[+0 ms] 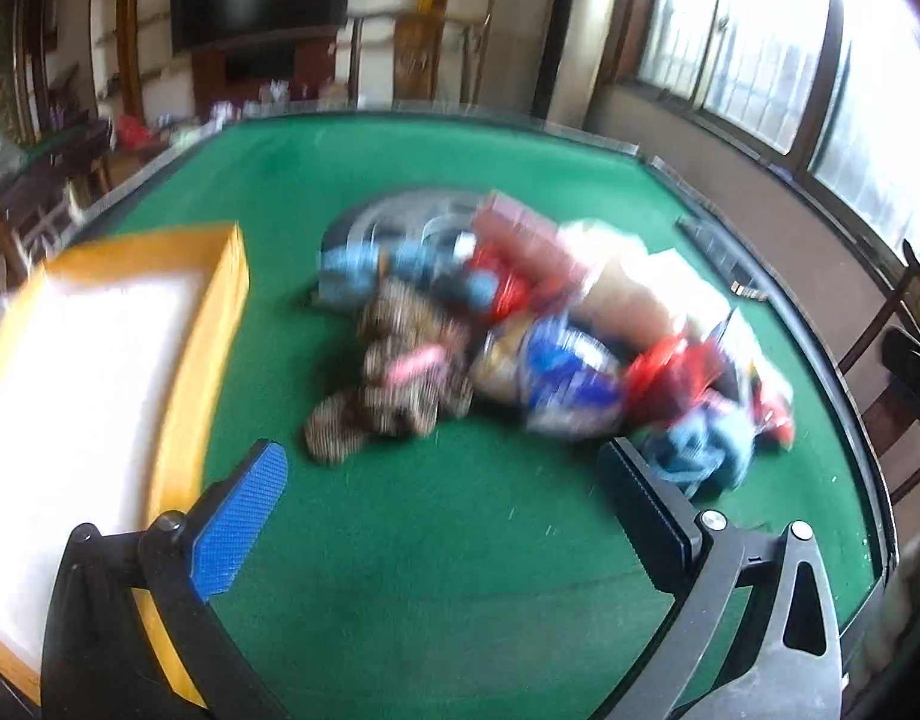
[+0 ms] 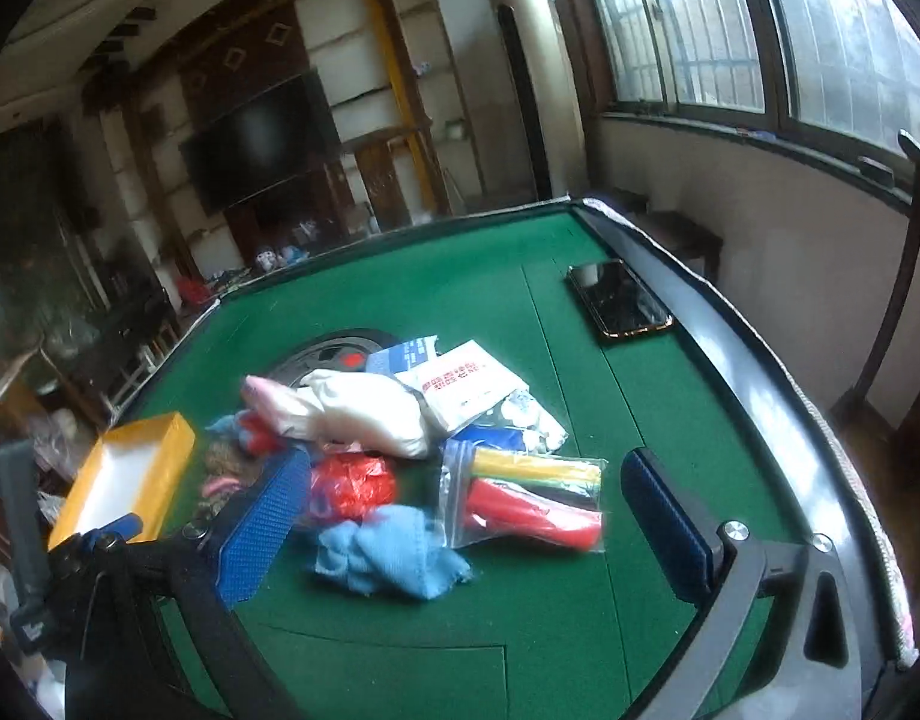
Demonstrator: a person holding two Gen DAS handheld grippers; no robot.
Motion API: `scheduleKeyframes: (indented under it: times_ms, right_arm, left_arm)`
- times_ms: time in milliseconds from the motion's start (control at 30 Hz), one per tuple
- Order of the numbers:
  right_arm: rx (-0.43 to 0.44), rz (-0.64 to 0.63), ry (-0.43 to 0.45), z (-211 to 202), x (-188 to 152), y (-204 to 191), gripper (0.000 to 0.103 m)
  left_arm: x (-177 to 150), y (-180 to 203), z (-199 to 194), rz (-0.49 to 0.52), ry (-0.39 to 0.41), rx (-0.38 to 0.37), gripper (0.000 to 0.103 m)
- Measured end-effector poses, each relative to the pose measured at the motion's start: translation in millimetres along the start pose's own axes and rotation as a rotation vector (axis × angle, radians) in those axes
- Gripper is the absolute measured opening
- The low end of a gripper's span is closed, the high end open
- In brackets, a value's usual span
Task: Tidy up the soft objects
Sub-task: 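Grasp the red plastic bag with the left tool while the right tool grasps the clear bag of foam strips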
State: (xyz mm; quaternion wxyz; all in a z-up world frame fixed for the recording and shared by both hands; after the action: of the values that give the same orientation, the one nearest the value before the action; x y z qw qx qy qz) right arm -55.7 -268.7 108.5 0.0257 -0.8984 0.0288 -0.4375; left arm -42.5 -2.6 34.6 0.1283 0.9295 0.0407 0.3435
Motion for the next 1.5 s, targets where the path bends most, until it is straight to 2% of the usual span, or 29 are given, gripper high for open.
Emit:
scheduleKeyframes:
  times_ms: [33, 100, 133, 200, 267, 333, 400, 600, 700, 733, 767, 833, 867, 900, 933, 1067, 1200, 1333, 1433, 1500]
  right_arm:
    - [-0.017, 0.027, -0.035, 13.3, 5.7, 6.2, 0.102]
    - [-0.015, 0.048, -0.005, 31.6, 12.2, 13.8, 0.102]
    - [-0.027, 0.049, 0.009, 42.1, 13.8, 16.9, 0.102]
    - [-0.027, 0.077, 0.034, 53.5, 8.2, 21.1, 0.101]
    - [-0.024, 0.110, -0.009, 63.8, 0.2, 24.2, 0.101]
    - [-0.004, 0.133, 0.004, 59.8, 0.9, 32.6, 0.101]
    - [-0.017, 0.138, 0.000, 60.0, -1.9, 34.9, 0.101]
    - [-0.023, 0.134, -0.027, 64.6, -7.4, 37.6, 0.101]
    - [-0.031, 0.138, -0.013, 60.7, -6.5, 39.6, 0.101]
    - [-0.032, 0.142, -0.011, 60.4, -6.2, 40.4, 0.101]
    - [-0.034, 0.144, -0.010, 60.3, -6.2, 41.3, 0.101]
    - [-0.039, 0.150, -0.009, 61.5, -5.6, 42.8, 0.101]
    - [-0.046, 0.153, -0.006, 60.7, -5.5, 44.4, 0.101]
    - [-0.055, 0.158, -0.004, 59.7, -5.6, 46.9, 0.101]
    - [-0.060, 0.168, 0.000, 59.1, -5.3, 49.6, 0.101]
    - [-0.049, 0.247, -0.008, 60.0, -8.1, 69.2, 0.101]
    - [0.024, 0.308, -0.066, 72.8, -14.9, 79.5, 0.101]
    - [0.062, 0.250, -0.152, 89.8, -19.4, 63.3, 0.101]
    - [0.035, 0.189, -0.178, 93.8, -20.9, 52.9, 0.101]
    - [0.034, 0.161, -0.222, 100.5, -24.7, 46.2, 0.101]
  left_arm:
    - [6.4, 4.2, -8.1, 0.018, 0.037, -0.008, 0.103]
    - [18.6, 10.5, -14.8, 0.047, 0.066, -0.023, 0.103]
    - [23.0, 10.2, -14.2, 0.048, 0.055, -0.030, 0.103]
    - [23.1, 14.1, -10.5, 0.052, -0.005, -0.094, 0.103]
    - [18.2, 21.0, -8.7, 0.062, -0.048, -0.146, 0.103]
    - [8.4, 33.9, -5.2, 0.098, -0.072, -0.166, 0.103]
    - [4.2, 51.4, 2.2, 0.150, -0.059, -0.147, 0.103]
    - [13.6, 101.4, 15.1, 0.223, -0.033, -0.206, 0.102]
    - [15.8, 118.6, 27.7, 0.290, -0.039, -0.193, 0.091]
    - [15.1, 122.3, 34.2, 0.306, -0.056, -0.184, 0.090]
    - [13.3, 124.9, 43.0, 0.315, -0.088, -0.186, 0.085]
    - [8.0, 127.4, 55.7, 0.313, -0.151, -0.221, 0.063]
    - [5.2, 129.0, 60.2, 0.313, -0.173, -0.228, 0.034]
    - [2.1, 129.9, 64.9, 0.314, -0.198, -0.232, 0.029]
    - [-0.1, 130.1, 68.4, 0.306, -0.212, -0.229, 0.029]
    - [8.8, 112.0, 56.1, 0.181, -0.188, -0.288, 0.029]
    - [23.9, 88.9, 22.5, 0.090, -0.127, -0.359, 0.029]
    - [31.7, 54.1, -17.5, 0.024, -0.082, -0.410, 0.029]
    - [34.8, 25.7, -39.3, -0.007, -0.049, -0.416, 0.029]
    - [37.3, 2.5, -51.2, -0.028, -0.023, -0.394, 0.029]
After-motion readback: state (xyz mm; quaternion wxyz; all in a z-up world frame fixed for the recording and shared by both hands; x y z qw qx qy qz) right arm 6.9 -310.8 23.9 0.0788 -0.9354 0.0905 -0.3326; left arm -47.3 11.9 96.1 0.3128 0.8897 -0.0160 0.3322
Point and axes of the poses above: each gripper's, at about its wrist camera, not at the fingertips, and z roughly the way its jaws point, y to its right, x to its top, the point moved 3 cm from there along z, roughly the way its jaws point, and after that the axes turned 12 degrees about -z, right-handed, at the moved point
